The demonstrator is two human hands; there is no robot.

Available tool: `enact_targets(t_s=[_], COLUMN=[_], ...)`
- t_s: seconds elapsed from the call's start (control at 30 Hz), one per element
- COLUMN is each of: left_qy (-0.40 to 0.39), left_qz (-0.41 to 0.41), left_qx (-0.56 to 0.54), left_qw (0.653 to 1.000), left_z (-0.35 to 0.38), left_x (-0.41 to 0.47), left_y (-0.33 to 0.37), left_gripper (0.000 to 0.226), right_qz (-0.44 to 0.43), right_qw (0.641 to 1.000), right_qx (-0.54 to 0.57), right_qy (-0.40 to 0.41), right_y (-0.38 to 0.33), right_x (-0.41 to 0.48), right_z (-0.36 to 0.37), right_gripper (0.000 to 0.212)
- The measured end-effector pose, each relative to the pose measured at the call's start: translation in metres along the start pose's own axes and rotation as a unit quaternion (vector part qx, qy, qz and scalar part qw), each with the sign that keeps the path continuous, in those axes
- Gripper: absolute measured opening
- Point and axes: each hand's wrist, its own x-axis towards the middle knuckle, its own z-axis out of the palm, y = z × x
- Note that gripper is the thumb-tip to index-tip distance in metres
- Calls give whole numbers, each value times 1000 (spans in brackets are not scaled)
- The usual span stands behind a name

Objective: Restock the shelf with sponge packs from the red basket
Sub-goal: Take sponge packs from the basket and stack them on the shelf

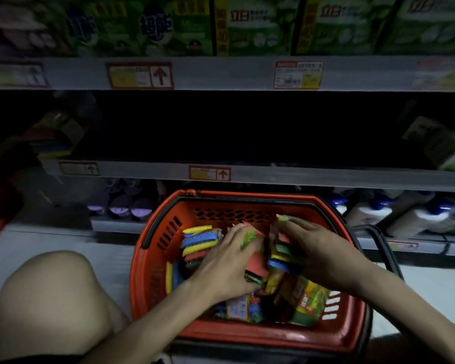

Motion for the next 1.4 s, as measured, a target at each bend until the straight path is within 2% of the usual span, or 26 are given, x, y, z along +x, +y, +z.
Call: enact_targets(t_s=[0.13,0.23,0.33,0.5,0.6,0.7,0.77,0.83,0.93,1.0,1.1,1.17,1.23,1.27,1.37,1.4], left_qy=[57,103,129,184,225,245,248,244,239,227,218,222,235,239,256,265], left_qz=[-57,-86,-112,-151,-174,-200,-188,-169,-156,-143,-111,-87,-73,-70,-80,-85], left_qx=[-92,-163,-215,-292,-389,-514,-569,-592,-604,-605,-603,-593,-558,-556,-602,-609], left_qw=[992,977,961,926,876,797,761,749,744,750,759,769,792,793,752,743], left_z=[1,-5,-22,-60,-71,-81,-89,-98,-111,-117,-113,-105,-99,-97,-97,-98], left_x=[-11,-25,-39,-50,-50,-50,-49,-48,-47,-48,-49,-50,-51,-51,-49,-47], left_y=[29,38,40,39,22,0,-12,-19,-32,-37,-37,-30,-22,-20,-20,-21], left_gripper=[103,111,108,95,84,61,53,49,41,49,63,68,73,72,55,48], right_qz=[27,58,64,62,74,115,120,110,103,98,81,103,137,147,152,146], right_qw=[997,988,973,959,960,966,958,933,871,840,784,738,709,702,729,727], right_qx=[-38,-5,42,99,95,99,175,293,440,492,577,627,645,644,588,588], right_qy=[66,145,218,257,254,209,191,179,193,207,216,227,250,267,318,324], right_y=[-12,-16,-23,-28,-33,-39,-44,-50,-56,-63,-74,-76,-74,-75,-80,-82], right_x=[-20,-38,-50,-52,-39,-24,-13,-3,10,15,19,24,30,33,38,39], right_z=[-1,2,1,-8,-14,-12,-9,-7,-8,-8,-6,-5,-3,-2,-1,-3], right_gripper=[95,93,86,89,88,89,86,82,86,85,61,37,26,23,20,22])
